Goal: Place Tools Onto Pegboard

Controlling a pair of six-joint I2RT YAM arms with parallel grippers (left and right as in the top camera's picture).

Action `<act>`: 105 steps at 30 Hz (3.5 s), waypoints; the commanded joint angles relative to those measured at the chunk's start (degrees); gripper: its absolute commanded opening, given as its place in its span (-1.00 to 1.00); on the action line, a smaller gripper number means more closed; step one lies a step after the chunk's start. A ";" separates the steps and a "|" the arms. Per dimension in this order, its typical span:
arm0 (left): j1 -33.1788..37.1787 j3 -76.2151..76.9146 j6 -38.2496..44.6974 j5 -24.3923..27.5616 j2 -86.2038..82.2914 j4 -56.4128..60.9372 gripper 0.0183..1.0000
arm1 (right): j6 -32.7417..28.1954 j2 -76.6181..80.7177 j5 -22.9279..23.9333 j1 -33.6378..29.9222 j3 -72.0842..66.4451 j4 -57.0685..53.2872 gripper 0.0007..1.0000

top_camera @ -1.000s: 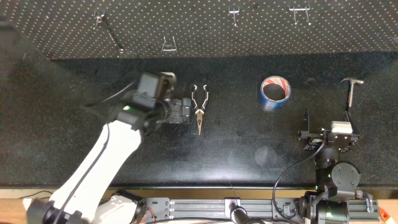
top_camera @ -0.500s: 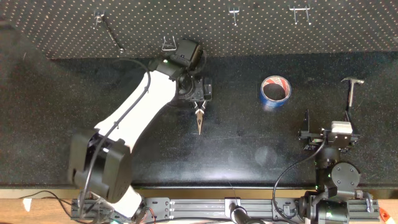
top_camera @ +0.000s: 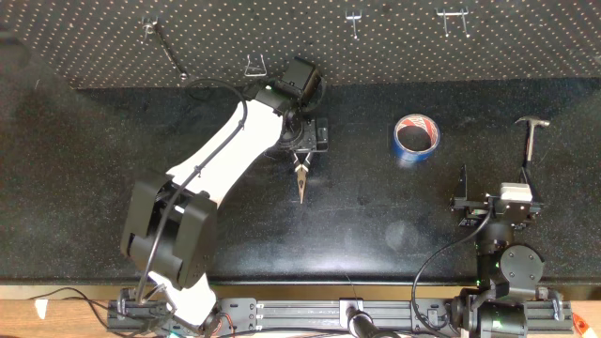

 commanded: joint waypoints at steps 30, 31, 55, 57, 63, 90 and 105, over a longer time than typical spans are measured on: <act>-2.01 4.72 0.85 0.39 7.82 0.20 0.99 | -0.61 -0.42 -0.66 -0.33 -0.17 -0.26 0.95; -2.01 4.72 1.05 -0.50 7.82 -0.55 0.99 | -0.61 -0.42 -0.66 -0.33 -0.17 -0.26 0.95; -1.95 4.68 -0.04 -2.58 7.98 1.77 0.99 | -0.61 -0.42 -0.66 -0.33 -0.17 -0.28 0.95; -1.95 4.68 -0.04 -2.32 7.98 3.23 0.99 | -0.61 -0.42 -0.66 -0.33 -0.17 -0.26 0.95; -1.90 4.66 -0.04 -2.34 7.98 1.77 0.99 | -0.61 -0.42 -0.66 -0.33 -0.17 -0.26 0.95; -1.90 4.57 -2.27 -2.60 8.55 0.44 -0.76 | -0.61 -0.42 -0.66 -0.33 -0.17 -0.26 0.95; -1.84 -1.42 -2.25 -13.00 -15.87 -6.16 -0.98 | -0.61 -0.42 -0.66 -0.33 -0.17 -0.28 0.95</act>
